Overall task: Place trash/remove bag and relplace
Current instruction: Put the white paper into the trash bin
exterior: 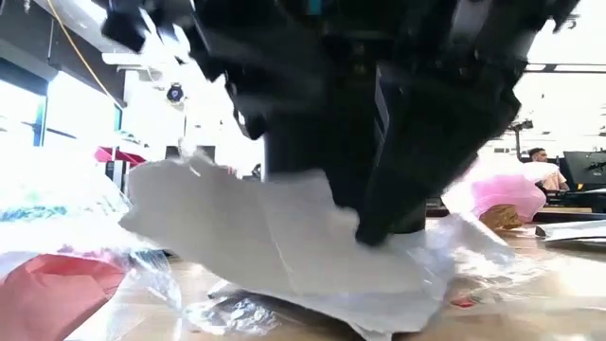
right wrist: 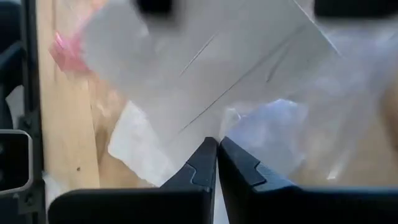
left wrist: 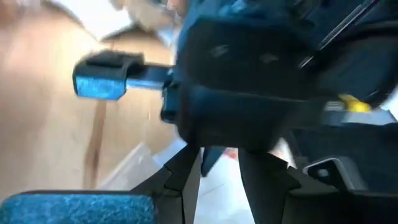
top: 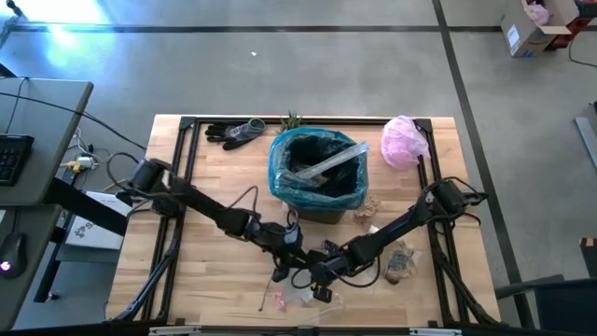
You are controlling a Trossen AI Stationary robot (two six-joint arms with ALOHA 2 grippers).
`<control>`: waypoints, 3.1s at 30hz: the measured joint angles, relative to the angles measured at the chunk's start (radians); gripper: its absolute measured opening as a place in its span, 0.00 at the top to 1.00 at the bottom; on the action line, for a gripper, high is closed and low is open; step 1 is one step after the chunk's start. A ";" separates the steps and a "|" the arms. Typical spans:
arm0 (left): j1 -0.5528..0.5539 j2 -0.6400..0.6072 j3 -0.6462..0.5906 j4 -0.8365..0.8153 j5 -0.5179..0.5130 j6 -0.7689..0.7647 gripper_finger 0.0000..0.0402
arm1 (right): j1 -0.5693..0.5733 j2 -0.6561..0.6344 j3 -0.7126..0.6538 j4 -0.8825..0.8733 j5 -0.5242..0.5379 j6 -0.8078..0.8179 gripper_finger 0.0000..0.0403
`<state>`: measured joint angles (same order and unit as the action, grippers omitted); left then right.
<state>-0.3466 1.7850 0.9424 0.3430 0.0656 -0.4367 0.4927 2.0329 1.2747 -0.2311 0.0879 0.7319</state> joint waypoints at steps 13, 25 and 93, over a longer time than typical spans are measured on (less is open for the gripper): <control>-0.052 -0.283 0.001 -0.437 -0.188 0.057 0.77 | 0.000 -0.151 0.000 -0.008 0.149 -0.083 1.00; -0.112 -0.318 0.001 -0.559 -0.232 0.020 0.77 | -0.015 -0.264 0.001 -0.046 0.183 -0.121 1.00; -0.102 0.191 0.002 -0.080 0.090 -0.067 0.77 | -0.048 -0.132 -0.359 0.535 0.064 0.288 0.66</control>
<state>-0.4484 1.9759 0.9443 0.2627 0.1554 -0.5033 0.4450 1.9008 0.9161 0.3041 0.1516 1.0202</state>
